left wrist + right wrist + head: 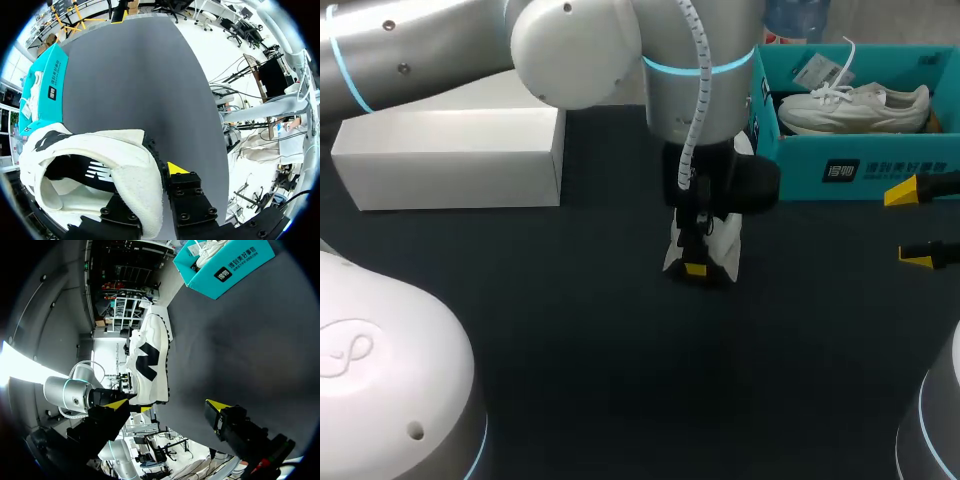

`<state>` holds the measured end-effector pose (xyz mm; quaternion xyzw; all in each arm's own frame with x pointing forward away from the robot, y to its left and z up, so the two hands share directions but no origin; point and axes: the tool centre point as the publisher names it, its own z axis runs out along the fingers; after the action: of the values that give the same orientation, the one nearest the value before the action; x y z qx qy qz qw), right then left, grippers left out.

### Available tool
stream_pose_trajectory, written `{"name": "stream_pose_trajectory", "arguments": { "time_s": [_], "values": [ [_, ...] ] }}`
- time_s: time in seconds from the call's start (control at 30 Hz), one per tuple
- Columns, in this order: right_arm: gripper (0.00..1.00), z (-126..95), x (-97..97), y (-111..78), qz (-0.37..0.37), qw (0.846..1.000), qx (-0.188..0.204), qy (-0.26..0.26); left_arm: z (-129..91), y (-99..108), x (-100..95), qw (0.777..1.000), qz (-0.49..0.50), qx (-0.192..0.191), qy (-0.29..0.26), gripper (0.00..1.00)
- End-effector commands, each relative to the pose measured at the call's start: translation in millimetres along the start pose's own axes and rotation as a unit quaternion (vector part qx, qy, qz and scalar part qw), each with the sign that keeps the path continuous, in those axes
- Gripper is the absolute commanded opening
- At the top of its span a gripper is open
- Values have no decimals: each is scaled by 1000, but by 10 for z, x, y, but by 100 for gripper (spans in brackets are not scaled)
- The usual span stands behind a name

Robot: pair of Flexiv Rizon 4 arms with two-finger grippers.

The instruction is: Take the shoe out of the shoebox, open the shoe tongue, remove and reinsert the insole, then place the shoe into the shoebox

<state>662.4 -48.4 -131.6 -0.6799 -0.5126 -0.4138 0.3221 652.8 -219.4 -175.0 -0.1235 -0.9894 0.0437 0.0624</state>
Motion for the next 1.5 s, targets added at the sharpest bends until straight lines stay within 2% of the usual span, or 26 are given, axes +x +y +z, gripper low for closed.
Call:
{"name": "stream_pose_trajectory", "arguments": {
  "time_s": [0.03,0.67,0.77,0.87,1.03,1.5],
  "values": [
    [100,-9,-1,-49,1,1000,-4,-2,-200,81,63,1000,2,5,-18,0],
    [100,-9,-1,-49,1,1000,-4,-2,-204,81,61,1000,6,4,-19,0],
    [100,-9,-1,-49,1,1000,-4,-2,-197,198,-35,1000,15,6,-19,0],
    [100,-9,-1,-49,1,1000,-4,-2,-248,380,-119,999,30,25,-32,0],
    [100,-9,-1,-49,1,1000,-4,-2,-296,662,-293,999,27,10,-30,0],
    [100,-9,-1,-49,1,1000,-4,-2,-475,1389,-620,997,4,-12,-72,0]
  ]
}}
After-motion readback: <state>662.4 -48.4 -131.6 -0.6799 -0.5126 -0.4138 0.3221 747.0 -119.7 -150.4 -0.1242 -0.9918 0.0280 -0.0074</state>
